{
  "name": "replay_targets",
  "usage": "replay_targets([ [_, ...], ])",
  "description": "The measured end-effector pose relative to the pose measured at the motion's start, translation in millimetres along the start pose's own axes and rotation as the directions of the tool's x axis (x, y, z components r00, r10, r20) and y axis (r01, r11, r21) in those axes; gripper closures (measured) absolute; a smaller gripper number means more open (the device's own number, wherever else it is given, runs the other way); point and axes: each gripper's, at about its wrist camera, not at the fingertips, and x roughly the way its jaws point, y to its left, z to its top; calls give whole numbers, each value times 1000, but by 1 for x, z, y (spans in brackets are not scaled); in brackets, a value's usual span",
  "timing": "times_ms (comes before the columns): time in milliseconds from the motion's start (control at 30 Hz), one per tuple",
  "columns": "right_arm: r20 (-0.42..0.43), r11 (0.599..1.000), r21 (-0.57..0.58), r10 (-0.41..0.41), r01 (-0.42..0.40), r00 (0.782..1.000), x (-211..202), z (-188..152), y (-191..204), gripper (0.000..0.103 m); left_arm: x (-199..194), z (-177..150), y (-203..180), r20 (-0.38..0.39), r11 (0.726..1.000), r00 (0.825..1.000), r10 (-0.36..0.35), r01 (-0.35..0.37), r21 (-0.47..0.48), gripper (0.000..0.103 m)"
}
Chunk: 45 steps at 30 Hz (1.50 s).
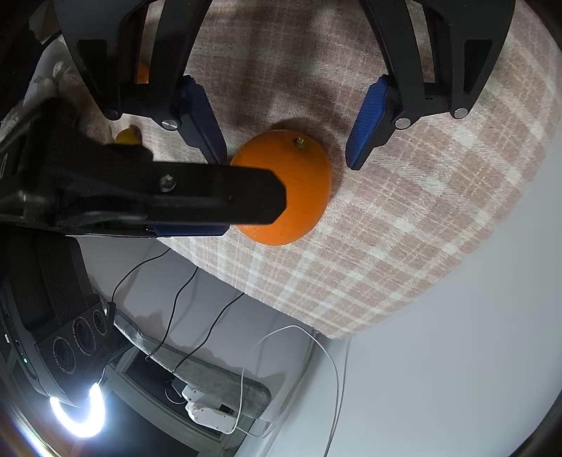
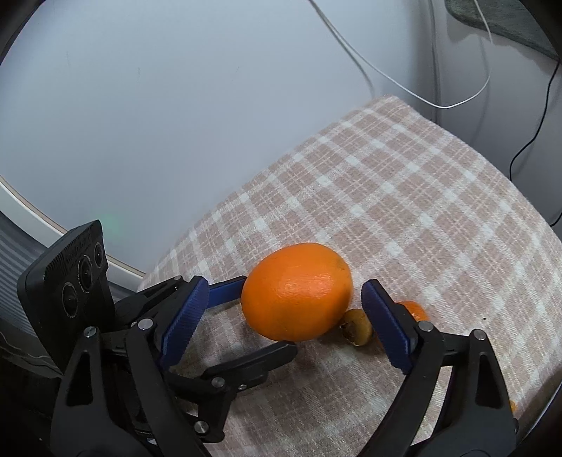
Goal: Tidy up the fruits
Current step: 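Move the right tool to the second large orange and grasp it, then lift the second orange off the table with the right tool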
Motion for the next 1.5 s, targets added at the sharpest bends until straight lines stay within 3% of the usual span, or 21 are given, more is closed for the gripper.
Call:
replay_targets([
  [433, -36, 1000, 1, -14, 14, 999, 14, 1, 0, 17, 3, 1, 2, -15, 1000, 1000, -23, 22, -10, 38],
  [633, -40, 999, 10, -30, 31, 999, 15, 0, -4, 27, 4, 1, -1, -16, 1000, 999, -30, 30, -7, 43],
  [1500, 10, 998, 35, -44, 43, 999, -5, -1, -3, 28, -5, 8, -14, 14, 1000, 1000, -12, 11, 20, 43],
])
